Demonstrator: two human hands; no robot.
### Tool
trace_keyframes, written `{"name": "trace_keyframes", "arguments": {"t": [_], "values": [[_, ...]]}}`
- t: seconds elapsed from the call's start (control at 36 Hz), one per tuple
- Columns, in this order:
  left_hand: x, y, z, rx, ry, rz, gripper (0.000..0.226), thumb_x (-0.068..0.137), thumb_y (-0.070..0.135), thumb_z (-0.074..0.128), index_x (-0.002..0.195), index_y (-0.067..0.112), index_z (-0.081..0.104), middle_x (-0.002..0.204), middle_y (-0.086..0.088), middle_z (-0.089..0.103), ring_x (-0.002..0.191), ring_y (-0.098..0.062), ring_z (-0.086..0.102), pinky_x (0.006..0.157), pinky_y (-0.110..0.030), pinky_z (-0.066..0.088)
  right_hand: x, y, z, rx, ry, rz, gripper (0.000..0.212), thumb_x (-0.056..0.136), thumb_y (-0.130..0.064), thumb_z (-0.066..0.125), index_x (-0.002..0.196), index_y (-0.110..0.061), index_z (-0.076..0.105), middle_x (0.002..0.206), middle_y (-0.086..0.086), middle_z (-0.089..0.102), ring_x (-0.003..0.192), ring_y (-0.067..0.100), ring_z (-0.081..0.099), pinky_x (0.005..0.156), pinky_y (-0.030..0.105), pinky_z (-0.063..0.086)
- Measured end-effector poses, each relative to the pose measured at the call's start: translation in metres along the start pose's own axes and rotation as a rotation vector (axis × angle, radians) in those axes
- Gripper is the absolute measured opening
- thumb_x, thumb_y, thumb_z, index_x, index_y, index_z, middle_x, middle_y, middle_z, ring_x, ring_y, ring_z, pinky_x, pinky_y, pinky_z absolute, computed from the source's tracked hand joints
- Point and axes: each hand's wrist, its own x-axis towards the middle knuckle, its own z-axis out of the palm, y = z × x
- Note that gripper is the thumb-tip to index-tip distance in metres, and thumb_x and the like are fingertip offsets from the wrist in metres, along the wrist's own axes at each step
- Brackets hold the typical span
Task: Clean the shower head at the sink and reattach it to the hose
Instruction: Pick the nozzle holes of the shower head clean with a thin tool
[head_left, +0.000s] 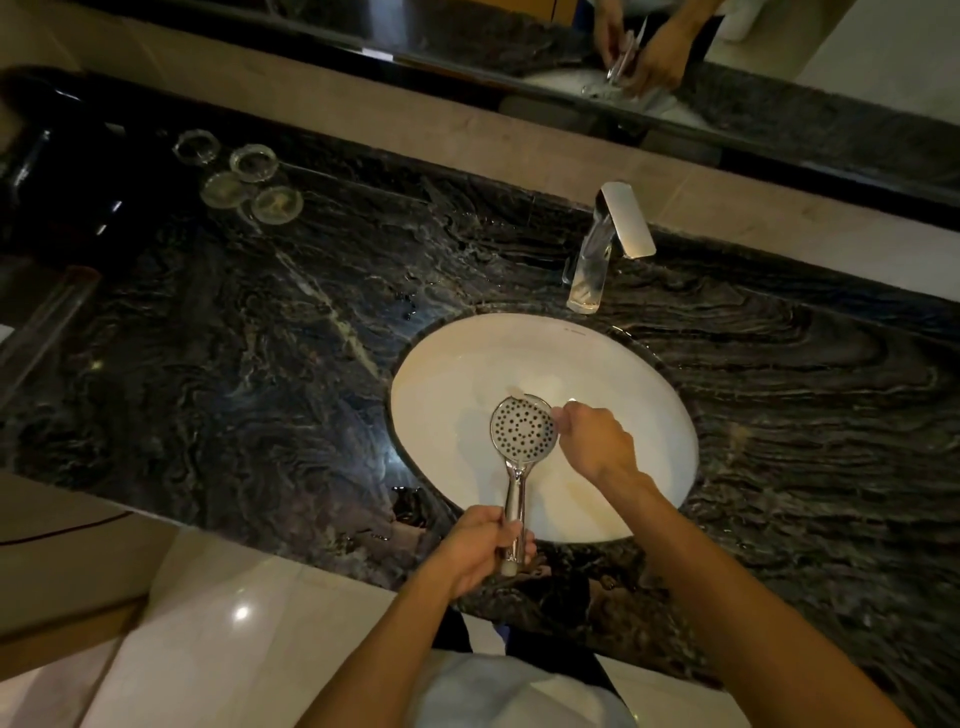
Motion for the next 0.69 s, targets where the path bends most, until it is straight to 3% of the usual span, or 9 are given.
{"name": "trace_keyframes", "arguments": {"t": [0.08, 0.19, 0.36, 0.44, 0.58, 0.69], "values": [[0.002, -0.001, -0.001, -0.009, 0.006, -0.004, 0.010, 0.099, -0.005, 0.047, 0.107, -0.010, 0.051, 0.083, -0.021, 0.062, 0.070, -0.028, 0.064, 0.067, -0.038, 0.060, -0.007, -0.004, 0.008, -0.061, -0.105, -0.056, 0.031, 0.103, -0.026, 0.037, 0.119, -0.013, 0.060, 0.112, 0.015, 0.068, 0.099, 0.034, 0.065, 0.080, 0.041, 0.055], [0.004, -0.001, -0.001, -0.003, 0.005, -0.004, 0.012, 0.100, -0.003, 0.047, 0.109, -0.010, 0.051, 0.082, -0.021, 0.064, 0.072, -0.028, 0.065, 0.079, -0.043, 0.056, -0.017, -0.001, 0.019, -0.124, -0.202, -0.109, 0.032, 0.103, -0.026, 0.039, 0.127, -0.019, 0.059, 0.118, 0.013, 0.066, 0.103, 0.033, 0.063, 0.082, 0.041, 0.052], [0.000, 0.002, 0.001, 0.014, 0.004, -0.023, 0.010, 0.100, -0.004, 0.046, 0.104, -0.011, 0.052, 0.082, -0.020, 0.063, 0.074, -0.028, 0.065, 0.073, -0.040, 0.057, -0.008, 0.004, 0.011, -0.055, -0.077, -0.001, 0.036, 0.106, -0.034, 0.034, 0.115, -0.013, 0.061, 0.112, 0.013, 0.068, 0.099, 0.033, 0.064, 0.081, 0.041, 0.050], [-0.003, 0.002, 0.002, 0.024, -0.003, -0.020, 0.016, 0.099, -0.004, 0.046, 0.111, -0.014, 0.051, 0.085, -0.020, 0.062, 0.071, -0.026, 0.066, 0.067, -0.038, 0.059, -0.007, 0.002, 0.009, -0.034, -0.009, 0.027, 0.041, 0.107, -0.038, 0.030, 0.111, -0.010, 0.060, 0.110, 0.014, 0.068, 0.100, 0.034, 0.064, 0.078, 0.040, 0.047], [-0.005, 0.003, 0.002, -0.003, 0.026, -0.024, 0.030, 0.098, -0.005, 0.049, 0.123, -0.022, 0.044, 0.087, -0.022, 0.062, 0.071, -0.026, 0.067, 0.065, -0.037, 0.060, -0.023, 0.003, 0.022, -0.184, -0.158, -0.108, 0.031, 0.102, -0.020, 0.039, 0.127, -0.016, 0.056, 0.113, 0.014, 0.067, 0.098, 0.033, 0.065, 0.075, 0.040, 0.051], [-0.005, 0.005, 0.002, 0.005, 0.034, -0.028, 0.035, 0.099, -0.004, 0.049, 0.127, -0.023, 0.039, 0.088, -0.023, 0.062, 0.070, -0.025, 0.068, 0.063, -0.036, 0.059, -0.014, 0.013, 0.013, -0.147, -0.209, -0.148, 0.030, 0.105, -0.033, 0.038, 0.115, -0.019, 0.062, 0.109, 0.010, 0.069, 0.095, 0.030, 0.064, 0.076, 0.039, 0.052]]}}
